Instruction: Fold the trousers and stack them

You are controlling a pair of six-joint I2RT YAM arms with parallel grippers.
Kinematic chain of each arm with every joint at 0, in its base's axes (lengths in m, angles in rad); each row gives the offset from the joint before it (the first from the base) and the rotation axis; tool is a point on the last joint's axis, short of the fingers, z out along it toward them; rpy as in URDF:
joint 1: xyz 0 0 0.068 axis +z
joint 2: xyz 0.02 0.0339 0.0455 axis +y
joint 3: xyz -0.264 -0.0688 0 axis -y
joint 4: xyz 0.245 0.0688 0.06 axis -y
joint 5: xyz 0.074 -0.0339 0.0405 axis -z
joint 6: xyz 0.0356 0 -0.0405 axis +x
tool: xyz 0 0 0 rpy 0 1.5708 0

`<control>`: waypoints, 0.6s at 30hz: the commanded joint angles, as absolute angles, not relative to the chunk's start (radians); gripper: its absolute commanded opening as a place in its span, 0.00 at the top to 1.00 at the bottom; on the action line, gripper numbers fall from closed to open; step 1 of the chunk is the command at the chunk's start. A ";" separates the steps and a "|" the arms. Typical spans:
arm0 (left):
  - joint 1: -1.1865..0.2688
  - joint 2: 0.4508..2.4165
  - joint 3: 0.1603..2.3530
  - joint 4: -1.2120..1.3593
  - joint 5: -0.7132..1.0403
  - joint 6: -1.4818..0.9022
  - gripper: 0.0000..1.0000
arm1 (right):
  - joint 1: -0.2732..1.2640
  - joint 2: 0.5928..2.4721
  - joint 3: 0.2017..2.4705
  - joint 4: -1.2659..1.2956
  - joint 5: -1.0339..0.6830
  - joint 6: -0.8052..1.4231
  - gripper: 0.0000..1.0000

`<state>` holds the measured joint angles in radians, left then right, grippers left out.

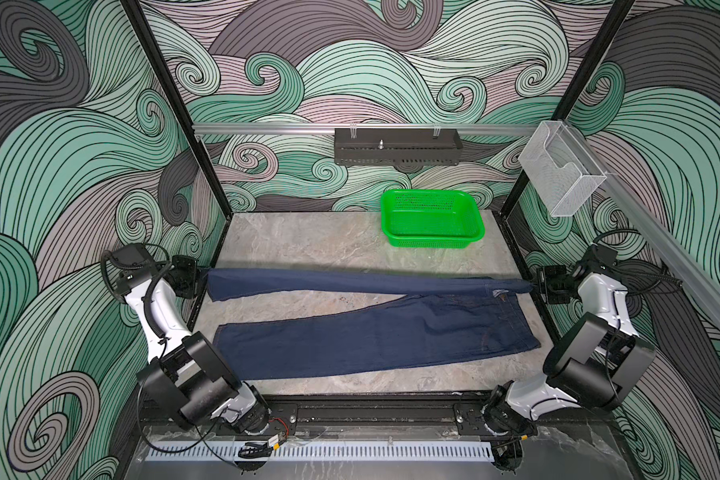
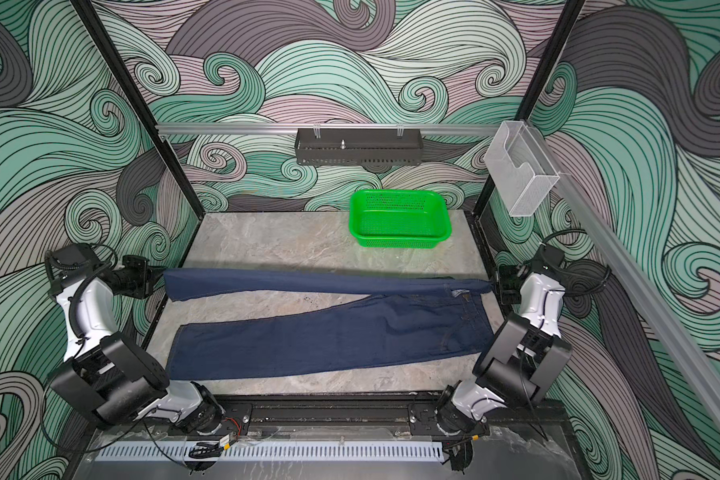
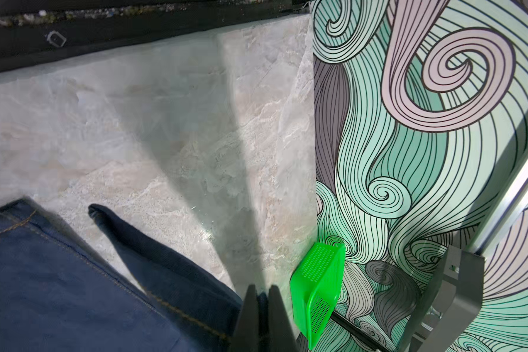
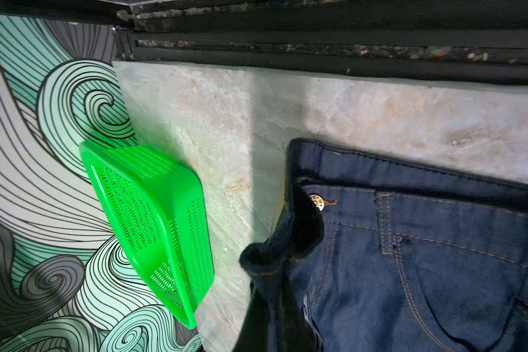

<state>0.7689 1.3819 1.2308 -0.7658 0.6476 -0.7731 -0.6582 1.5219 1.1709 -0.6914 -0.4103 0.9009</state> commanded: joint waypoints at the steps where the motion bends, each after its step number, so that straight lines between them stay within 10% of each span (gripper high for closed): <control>1: 0.785 1.364 1.206 -0.747 0.653 -0.780 1.00 | -0.685 1.493 1.146 -0.672 -0.398 0.891 1.00; 18: 0.906 1.195 1.060 -0.823 0.597 -0.790 1.00 | -0.779 1.386 1.031 -0.671 -0.383 0.900 1.00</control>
